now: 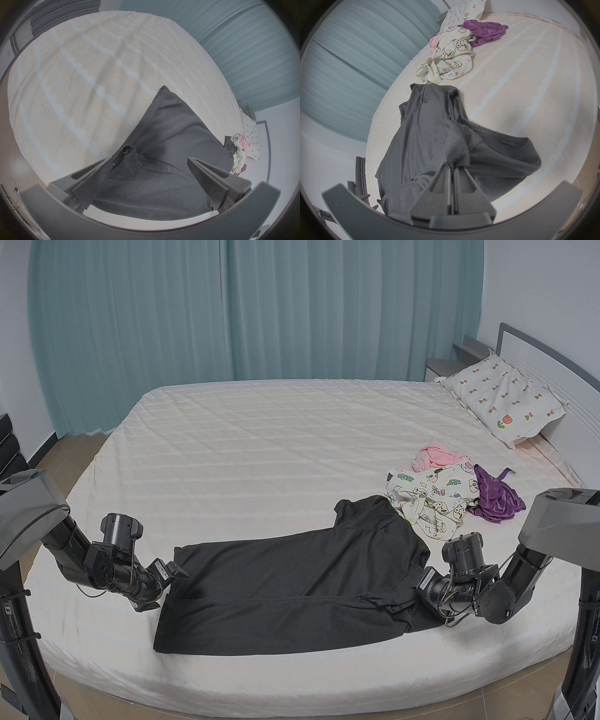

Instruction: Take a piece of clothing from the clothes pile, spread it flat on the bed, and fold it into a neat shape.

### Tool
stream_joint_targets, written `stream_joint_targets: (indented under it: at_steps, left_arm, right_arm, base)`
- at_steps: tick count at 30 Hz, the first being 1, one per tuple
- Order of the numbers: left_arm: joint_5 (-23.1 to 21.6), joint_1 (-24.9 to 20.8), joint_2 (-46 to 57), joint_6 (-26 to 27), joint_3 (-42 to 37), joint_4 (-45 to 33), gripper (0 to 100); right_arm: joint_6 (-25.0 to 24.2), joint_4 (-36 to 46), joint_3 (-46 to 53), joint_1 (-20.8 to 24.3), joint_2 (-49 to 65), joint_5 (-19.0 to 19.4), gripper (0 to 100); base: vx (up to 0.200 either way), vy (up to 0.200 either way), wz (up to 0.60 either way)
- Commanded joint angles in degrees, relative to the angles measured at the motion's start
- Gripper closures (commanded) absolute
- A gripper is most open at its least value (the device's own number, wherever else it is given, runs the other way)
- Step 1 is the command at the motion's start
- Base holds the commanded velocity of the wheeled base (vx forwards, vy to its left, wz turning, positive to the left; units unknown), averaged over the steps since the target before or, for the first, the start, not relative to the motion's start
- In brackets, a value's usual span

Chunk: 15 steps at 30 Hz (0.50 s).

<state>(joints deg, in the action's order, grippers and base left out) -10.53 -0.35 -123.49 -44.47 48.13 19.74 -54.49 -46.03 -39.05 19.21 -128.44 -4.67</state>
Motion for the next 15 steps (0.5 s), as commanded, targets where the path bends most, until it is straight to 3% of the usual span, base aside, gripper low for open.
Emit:
stream_joint_targets:
  at_steps: [1,10,15]
  left_arm:
    - [-0.01,0.00,-0.08,0.00,-0.05,-0.05,0]
    - [0.16,0.00,-0.17,0.00,0.04,0.04,0]
    - [0.16,0.09,-0.17,0.00,0.12,0.04,0]
  right_arm:
    - [0.00,3.32,-2.79,-0.14,3.90,1.42,100]
    - [0.09,13.16,-11.84,-0.76,2.32,1.77,100]
    - [0.53,16.32,-12.11,-0.58,-0.14,1.77,100]
  base:
    - [0.000,0.000,0.00]
    - [0.000,0.000,0.00]
    - [0.000,0.000,0.00]
